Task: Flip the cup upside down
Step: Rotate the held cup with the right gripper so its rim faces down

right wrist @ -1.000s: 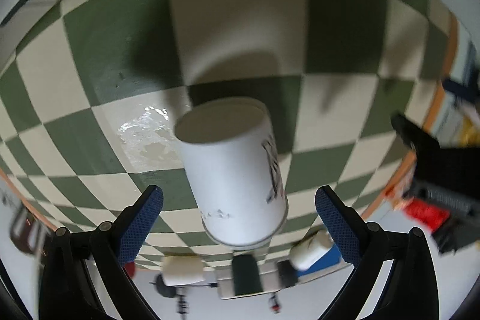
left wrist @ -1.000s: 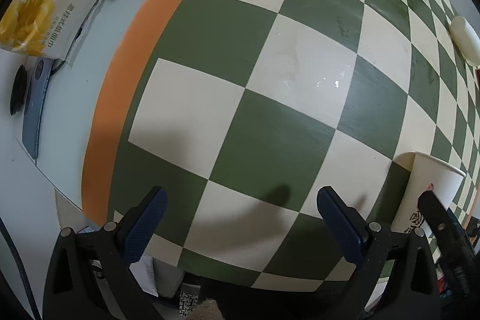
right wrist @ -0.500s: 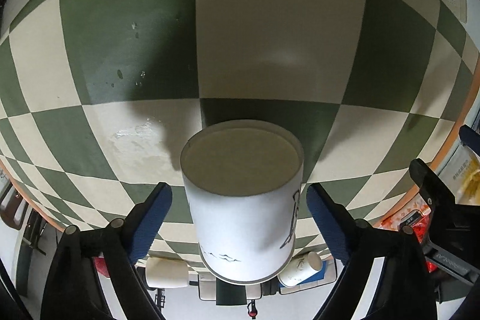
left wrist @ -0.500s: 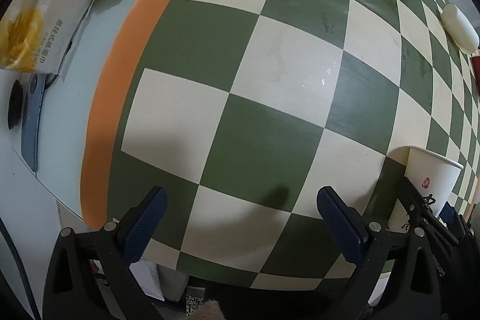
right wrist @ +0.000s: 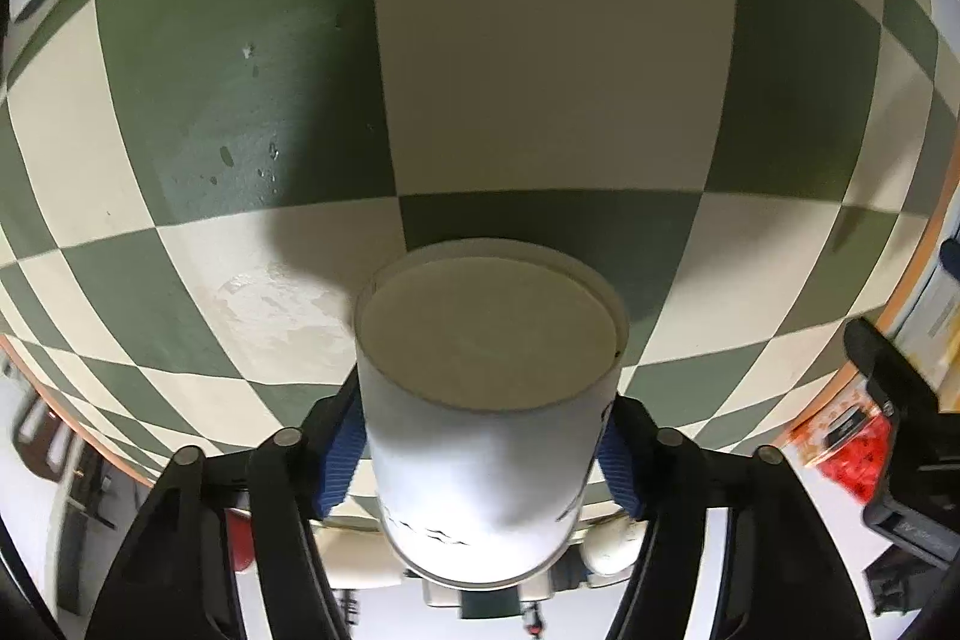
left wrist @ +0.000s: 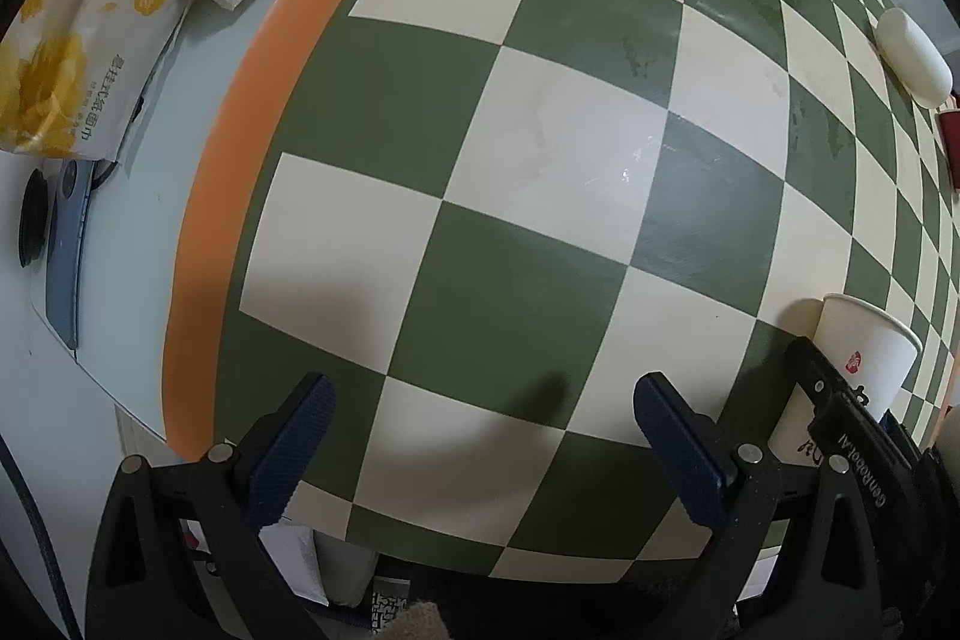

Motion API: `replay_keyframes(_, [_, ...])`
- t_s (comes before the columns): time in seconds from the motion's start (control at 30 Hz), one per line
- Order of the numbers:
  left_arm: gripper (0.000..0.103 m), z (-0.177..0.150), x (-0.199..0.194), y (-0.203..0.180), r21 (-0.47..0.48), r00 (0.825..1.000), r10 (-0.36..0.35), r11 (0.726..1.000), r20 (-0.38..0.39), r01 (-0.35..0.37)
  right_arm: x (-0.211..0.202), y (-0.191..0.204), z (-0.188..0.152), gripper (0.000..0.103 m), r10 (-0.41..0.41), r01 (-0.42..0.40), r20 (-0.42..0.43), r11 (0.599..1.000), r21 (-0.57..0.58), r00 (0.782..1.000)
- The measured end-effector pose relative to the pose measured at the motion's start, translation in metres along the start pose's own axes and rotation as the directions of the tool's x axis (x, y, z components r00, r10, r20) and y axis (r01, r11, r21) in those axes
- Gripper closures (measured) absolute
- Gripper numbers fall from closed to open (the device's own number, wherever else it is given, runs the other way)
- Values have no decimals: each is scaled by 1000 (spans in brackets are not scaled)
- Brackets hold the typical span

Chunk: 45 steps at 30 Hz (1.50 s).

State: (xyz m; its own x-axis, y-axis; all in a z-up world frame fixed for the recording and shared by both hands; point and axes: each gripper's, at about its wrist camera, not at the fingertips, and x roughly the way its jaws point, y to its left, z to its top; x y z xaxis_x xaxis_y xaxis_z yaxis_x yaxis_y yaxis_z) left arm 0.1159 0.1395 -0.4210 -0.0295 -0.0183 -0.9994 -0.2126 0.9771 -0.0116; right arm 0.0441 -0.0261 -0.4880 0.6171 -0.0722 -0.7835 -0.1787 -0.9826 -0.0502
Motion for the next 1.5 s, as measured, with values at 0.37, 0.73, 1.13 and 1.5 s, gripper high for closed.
replay_keyframes(0.37, [1, 6, -15, -5, 30, 999, 27, 999, 25, -28, 11, -53, -38, 39, 97, -94, 9, 940, 328, 995])
replay_keyframes(0.73, [1, 12, -35, -22, 67, 998, 42, 997, 52, -46, 24, -84, -93, 39, 359, -396, 219, 555, 731, 907])
replay_keyframes(1.13, [1, 10, -40, -44, 111, 997, 48, 992, 63, -55, 87, -54, -175, 39, 445, -592, 700, -377, 712, 558])
replay_keyframes(1.5, [1, 6, -42, -60, 136, 997, 37, 990, 69, -46, 143, -18, -220, 39, 355, -471, 813, -678, 564, 462])
